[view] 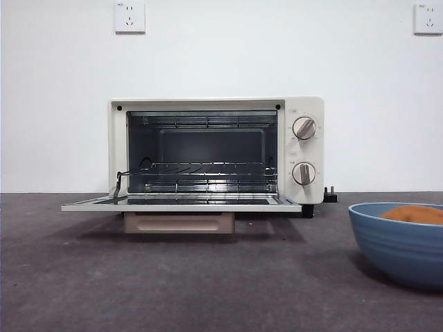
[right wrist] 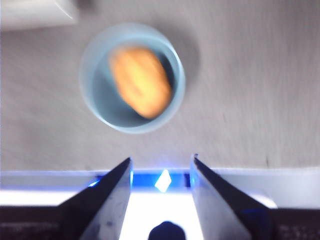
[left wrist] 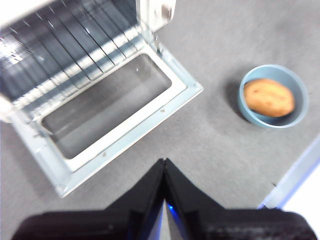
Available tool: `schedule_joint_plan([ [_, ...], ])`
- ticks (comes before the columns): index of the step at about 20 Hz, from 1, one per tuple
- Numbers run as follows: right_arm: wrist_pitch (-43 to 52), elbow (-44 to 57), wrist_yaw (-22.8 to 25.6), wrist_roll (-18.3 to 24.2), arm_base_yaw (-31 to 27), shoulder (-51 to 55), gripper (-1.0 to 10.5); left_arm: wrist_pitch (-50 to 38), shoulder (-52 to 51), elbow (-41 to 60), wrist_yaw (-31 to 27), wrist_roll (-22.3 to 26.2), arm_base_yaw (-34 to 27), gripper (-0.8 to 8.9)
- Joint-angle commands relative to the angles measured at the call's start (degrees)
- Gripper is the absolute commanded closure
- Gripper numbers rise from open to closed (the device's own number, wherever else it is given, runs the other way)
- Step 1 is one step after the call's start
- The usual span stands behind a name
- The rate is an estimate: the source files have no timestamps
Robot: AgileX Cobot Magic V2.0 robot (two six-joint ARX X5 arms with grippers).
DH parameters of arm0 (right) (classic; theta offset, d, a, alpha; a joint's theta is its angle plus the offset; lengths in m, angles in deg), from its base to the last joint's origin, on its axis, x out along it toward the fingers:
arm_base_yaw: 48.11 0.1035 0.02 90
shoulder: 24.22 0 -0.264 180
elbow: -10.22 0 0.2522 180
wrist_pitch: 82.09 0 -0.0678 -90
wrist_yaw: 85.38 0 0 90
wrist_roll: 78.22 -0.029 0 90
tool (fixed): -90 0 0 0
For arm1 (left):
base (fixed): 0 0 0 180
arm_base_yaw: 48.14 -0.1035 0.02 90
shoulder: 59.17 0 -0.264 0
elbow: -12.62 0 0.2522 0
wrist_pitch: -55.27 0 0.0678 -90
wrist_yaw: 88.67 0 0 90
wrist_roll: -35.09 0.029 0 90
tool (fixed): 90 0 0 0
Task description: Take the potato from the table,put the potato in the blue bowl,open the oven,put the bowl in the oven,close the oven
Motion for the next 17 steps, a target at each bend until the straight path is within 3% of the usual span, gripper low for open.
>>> schedule_joint_plan([
  [1,5.38,6.01,0.15,-0.28,-0.02,-2.38,7.5,1.79,-2.97,0.22,-0.11,1.16,0.02,8.19],
  [7,16.61,13.60,0.31,-5.49,-0.76,-8.87,7.5,5.64,-9.09,0.22,-0.35,1.25,0.02,8.19],
  [17,24.28,13.60,2.14,-5.53,-1.18,-21.27,7.6,9.22,-12.00,0.22,-0.52,1.25,0.02,8.19],
])
